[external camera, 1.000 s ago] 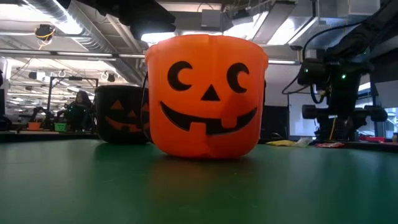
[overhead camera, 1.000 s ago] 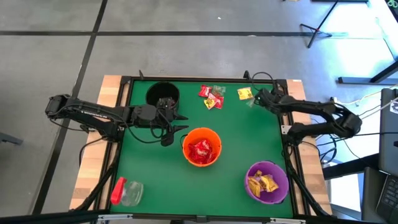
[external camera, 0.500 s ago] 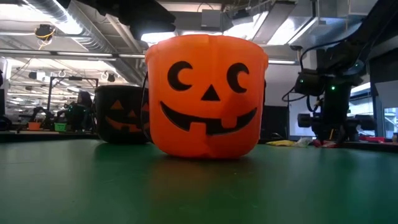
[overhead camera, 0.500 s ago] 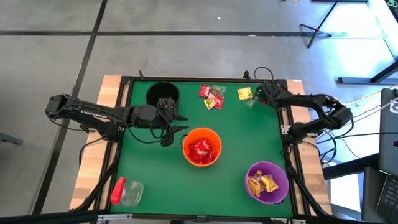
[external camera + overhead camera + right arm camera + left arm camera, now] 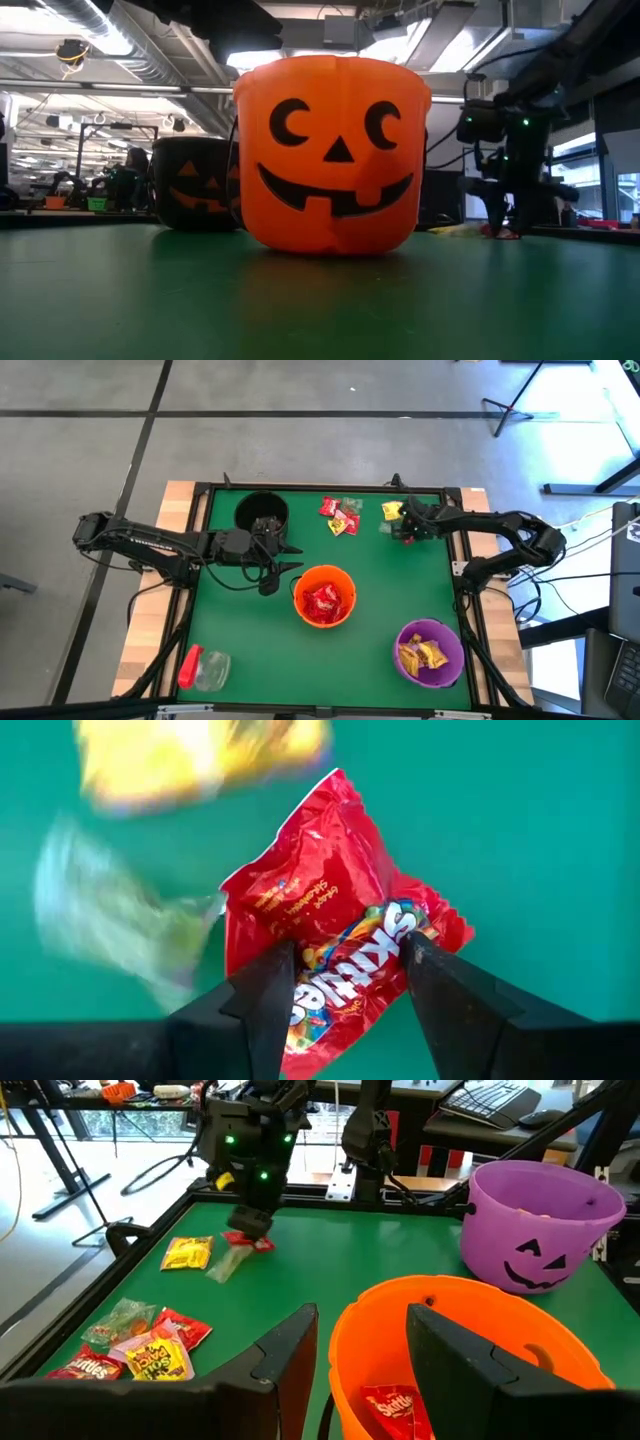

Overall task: Sort candy
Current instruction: Put the red candy into the orange bin

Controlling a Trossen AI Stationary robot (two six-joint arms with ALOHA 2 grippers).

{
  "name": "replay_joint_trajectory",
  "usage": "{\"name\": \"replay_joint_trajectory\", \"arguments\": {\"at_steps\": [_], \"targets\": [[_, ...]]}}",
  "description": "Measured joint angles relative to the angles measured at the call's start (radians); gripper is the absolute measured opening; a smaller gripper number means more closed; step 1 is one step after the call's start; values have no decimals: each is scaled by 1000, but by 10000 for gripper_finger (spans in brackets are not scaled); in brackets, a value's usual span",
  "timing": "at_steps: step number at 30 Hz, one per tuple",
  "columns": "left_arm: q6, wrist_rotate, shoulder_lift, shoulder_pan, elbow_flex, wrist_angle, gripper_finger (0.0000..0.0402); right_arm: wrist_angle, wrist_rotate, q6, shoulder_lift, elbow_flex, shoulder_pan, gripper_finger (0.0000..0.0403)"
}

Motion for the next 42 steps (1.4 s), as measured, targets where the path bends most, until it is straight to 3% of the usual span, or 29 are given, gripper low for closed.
{"name": "replay_joint_trajectory", "arguments": {"at_steps": [11,22,31,36,42], "targets": [[-7,-4,0,0,0,2,149,-167,-33,5,11,71,136,183],[-6,-5,0,0,0,8,149,-247,-9,2,14,114,199,36],[-5,-13,0,1,0,14,149,-425,14,25,-102,227,322,20],[1,-66,0,4,0,17,149,-367,5,26,-213,291,466,20],[1,-86,0,31,0,23,149,-49,-3,-51,-249,339,681,20]]}}
